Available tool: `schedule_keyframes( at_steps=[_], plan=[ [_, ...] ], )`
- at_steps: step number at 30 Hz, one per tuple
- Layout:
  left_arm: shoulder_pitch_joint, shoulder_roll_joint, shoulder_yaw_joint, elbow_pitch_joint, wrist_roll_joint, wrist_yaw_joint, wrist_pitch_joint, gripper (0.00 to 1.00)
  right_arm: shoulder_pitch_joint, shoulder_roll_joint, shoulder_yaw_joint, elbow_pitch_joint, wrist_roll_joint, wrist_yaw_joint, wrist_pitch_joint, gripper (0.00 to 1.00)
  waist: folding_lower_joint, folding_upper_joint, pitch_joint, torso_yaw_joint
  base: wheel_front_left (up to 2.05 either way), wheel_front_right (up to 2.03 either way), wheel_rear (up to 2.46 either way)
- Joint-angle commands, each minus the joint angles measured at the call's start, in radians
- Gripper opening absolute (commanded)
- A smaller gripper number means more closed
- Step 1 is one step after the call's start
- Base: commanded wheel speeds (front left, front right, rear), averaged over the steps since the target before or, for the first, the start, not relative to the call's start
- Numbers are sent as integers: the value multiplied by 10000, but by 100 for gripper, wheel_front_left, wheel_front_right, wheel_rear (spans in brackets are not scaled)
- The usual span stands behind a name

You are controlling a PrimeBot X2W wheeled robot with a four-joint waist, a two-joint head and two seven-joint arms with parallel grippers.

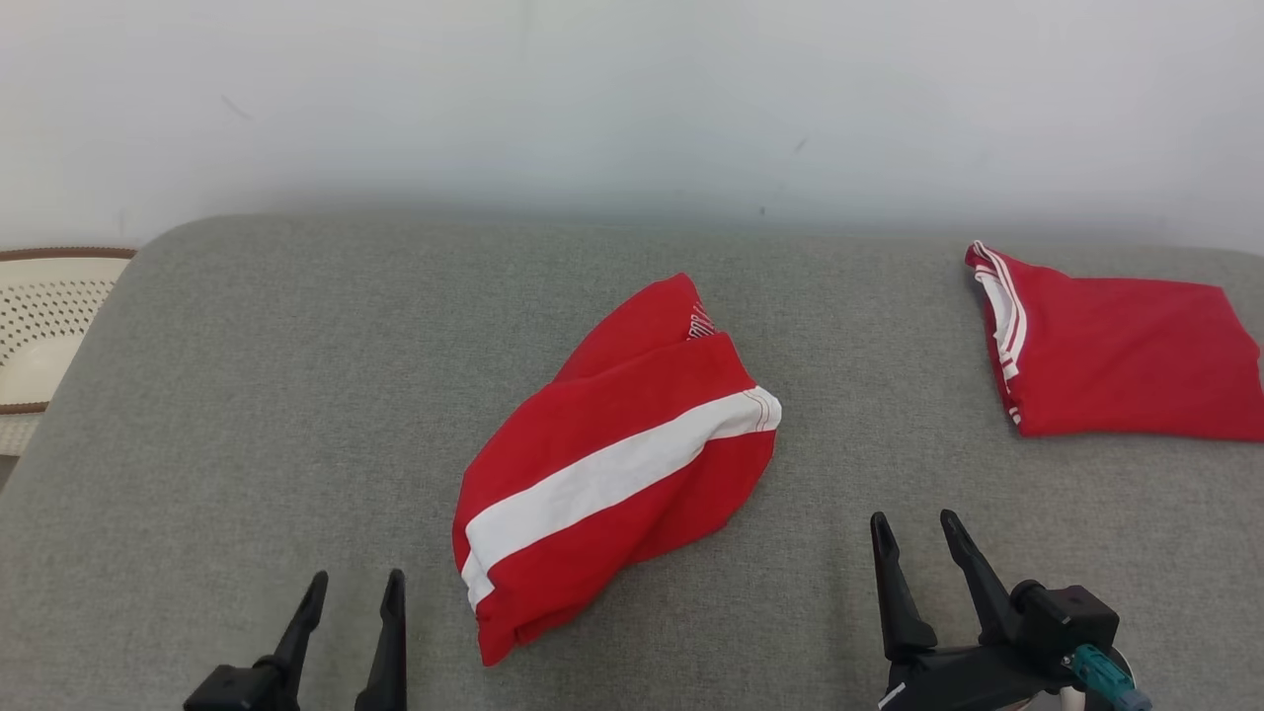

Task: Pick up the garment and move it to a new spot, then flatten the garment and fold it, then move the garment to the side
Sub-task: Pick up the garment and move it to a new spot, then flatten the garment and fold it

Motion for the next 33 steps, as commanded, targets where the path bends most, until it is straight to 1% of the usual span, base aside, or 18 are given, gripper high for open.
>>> schedule_keyframes(
  at_steps=[1, 4, 8, 13, 19, 23, 28, 33],
  plan=[
    [106, -90, 162, -99, 110, 82, -76, 100, 44, -3, -30, 18, 13, 4, -9, 100, 1, 0, -7, 51, 0, 0, 0],
    [222, -283, 472, -281, 353, 141, -101, 100, 24, -1, -55, 193, 34, 4, 107, 100, 1, 0, 12, 168, 0, 0, 0],
    [308, -461, 756, -378, 589, -49, -86, 100, -479, -25, 139, 549, 34, 4, 312, 100, 1, 0, 103, 336, 0, 0, 0],
    [350, -723, 1034, -361, 850, -294, -88, 100, -1547, -558, 424, 1495, 301, 4, 699, 100, 1, 0, 225, 680, 0, 0, 0],
    [223, -1118, 1159, -260, 1093, -637, -90, 100, -3164, -1214, 862, 2995, 1028, 4, 1060, 100, 1, 0, 466, 1220, 0, 0, 0],
    [65, -1381, 1270, -135, 1246, -894, -90, 100, -4158, -1583, 1231, 3988, 1602, 4, 992, 100, 1, 0, 685, 1620, 0, 0, 0],
    [11, -1715, 1432, 41, 1476, -1184, -91, 100, -4997, -1901, 1865, 5199, 2358, 4, 1250, 100, 1, 0, 869, 2044, 0, 0, 0],
    [-28, -1929, 1672, 180, 1613, -1430, -89, 100, -5524, -2067, 2442, 6073, 3106, 4, 1482, 100, 1, 0, 932, 2316, 0, 0, 0]
  ],
)
